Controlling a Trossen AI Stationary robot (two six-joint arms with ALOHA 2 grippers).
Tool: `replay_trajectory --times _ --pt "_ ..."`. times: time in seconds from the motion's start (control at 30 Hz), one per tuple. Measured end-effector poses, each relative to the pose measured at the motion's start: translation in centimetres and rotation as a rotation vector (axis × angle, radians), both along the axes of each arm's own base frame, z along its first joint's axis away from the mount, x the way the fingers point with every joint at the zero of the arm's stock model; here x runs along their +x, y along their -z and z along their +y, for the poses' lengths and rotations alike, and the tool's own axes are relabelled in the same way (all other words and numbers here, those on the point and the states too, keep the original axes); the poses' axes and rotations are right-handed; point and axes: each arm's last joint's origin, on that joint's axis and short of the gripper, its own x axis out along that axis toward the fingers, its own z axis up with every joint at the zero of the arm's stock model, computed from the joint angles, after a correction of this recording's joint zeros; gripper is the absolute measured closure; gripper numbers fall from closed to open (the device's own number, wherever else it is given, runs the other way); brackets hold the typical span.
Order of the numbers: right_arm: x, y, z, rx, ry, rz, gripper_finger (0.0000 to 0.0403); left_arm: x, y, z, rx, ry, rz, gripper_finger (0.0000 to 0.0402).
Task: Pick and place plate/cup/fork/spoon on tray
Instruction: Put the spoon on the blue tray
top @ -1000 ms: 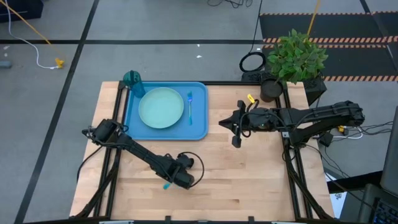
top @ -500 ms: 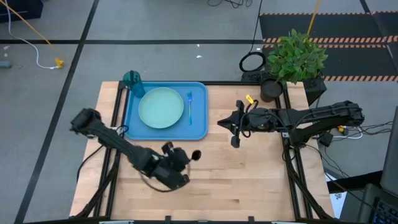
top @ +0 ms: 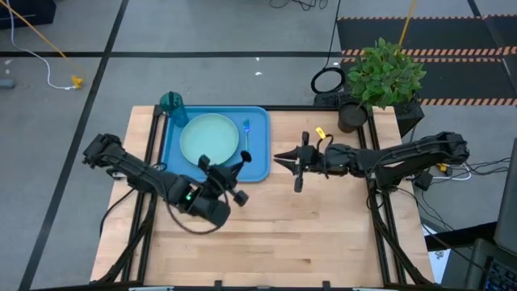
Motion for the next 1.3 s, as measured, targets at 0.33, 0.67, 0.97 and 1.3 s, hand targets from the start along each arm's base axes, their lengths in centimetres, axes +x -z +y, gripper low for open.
replay_trajectory --times 0.33,0.67,0.97,1.3 --pt "3.9 3.6 0.2 -0.021 -0.031 -0.05 0.0293 2.5 -1.3 1.8 0.059 0.003 -0.086 0.0394" --pt "5.5 5.5 0.1 0.012 -0.064 -0.091 0.0266 3.2 -1.3 2.7 0.069 -0.007 -0.081 0.0394" --pt "6.8 7.1 -0.3 0.073 -0.161 -0.116 0.026 5.0 -0.7 4.0 0.028 0.077 -0.089 0.0394" --pt "7.1 7.3 -0.6 0.058 -0.131 -0.114 0.0264 5.2 -0.7 4.3 0.034 0.091 -0.081 0.0394"
